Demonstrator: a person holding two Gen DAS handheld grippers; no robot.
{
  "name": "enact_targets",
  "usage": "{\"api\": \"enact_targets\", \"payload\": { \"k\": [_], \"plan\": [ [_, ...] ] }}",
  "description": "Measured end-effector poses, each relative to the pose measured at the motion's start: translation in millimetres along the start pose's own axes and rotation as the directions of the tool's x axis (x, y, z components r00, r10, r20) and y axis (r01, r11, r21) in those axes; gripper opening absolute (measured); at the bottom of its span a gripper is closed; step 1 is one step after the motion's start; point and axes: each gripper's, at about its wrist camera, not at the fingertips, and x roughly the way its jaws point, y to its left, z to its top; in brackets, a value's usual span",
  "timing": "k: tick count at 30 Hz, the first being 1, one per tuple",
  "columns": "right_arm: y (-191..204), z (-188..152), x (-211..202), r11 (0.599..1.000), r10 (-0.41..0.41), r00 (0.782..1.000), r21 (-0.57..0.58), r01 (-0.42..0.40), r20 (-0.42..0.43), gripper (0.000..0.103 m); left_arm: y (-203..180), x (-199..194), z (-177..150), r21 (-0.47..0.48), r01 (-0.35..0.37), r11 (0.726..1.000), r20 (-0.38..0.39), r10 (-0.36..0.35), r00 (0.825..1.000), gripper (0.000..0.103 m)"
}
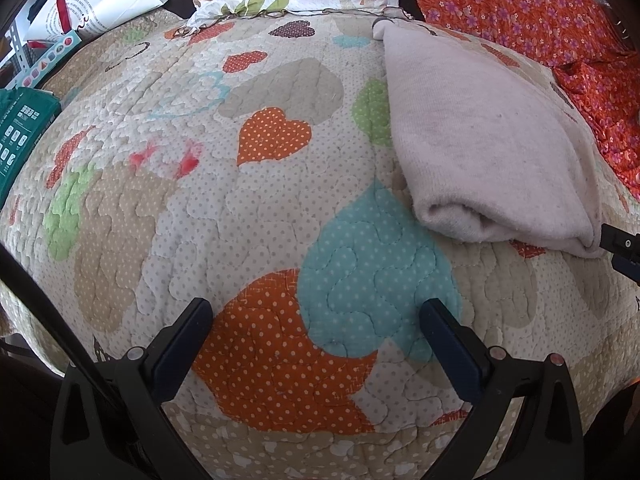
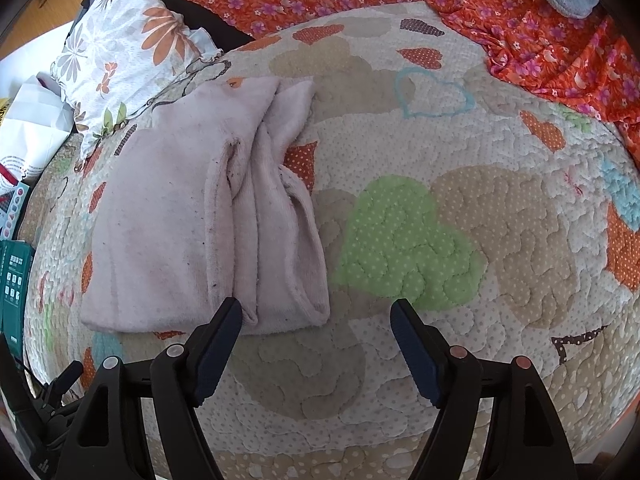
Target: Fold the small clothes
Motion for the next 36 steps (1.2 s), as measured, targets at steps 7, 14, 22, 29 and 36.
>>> {"api": "enact_targets", "payload": {
  "k": [7,14,22,29,36],
  "plan": [
    [-3.0,-1.6,6.2,1.000,0.001,1.000,0.016,-0.001,-0.022,0.088,0.6,-0.2,-0.2,-0.008,0.001,1.000,0.000,-0.001,1.000,0.103],
    [-1.2,-3.0,9.7,1.000,-0.008,1.000,0.011,0.008,-0.027,0.091,-0.7,0.0,-2.2,-0.015,-0.002,1.000,0.013,0.002,1.000,0.103],
    [-1.0,-3.9,10.1,1.000,-0.010,1.000,0.013,0.011,-0.026,0.092,-2.9,-1.3,-2.2,-0.022,-0.007,1.000,0.010,0.007,1.000,0.103],
    [0.0,-2.0,2.3,1.000,-0.012,1.000,0.004,0.012,0.001,0.092,-2.1,-0.8,-2.3,-0.027,-0.004,1.000,0.008,0.004,1.000,0.103],
    [6.1,-1.2,-9.5,1.000,-0.019,0.998,-0.021,0.020,0.052,0.092,-1.9,-0.8,-1.9,-0.027,-0.003,1.000,0.006,0.004,1.000,0.103]
  ]
}}
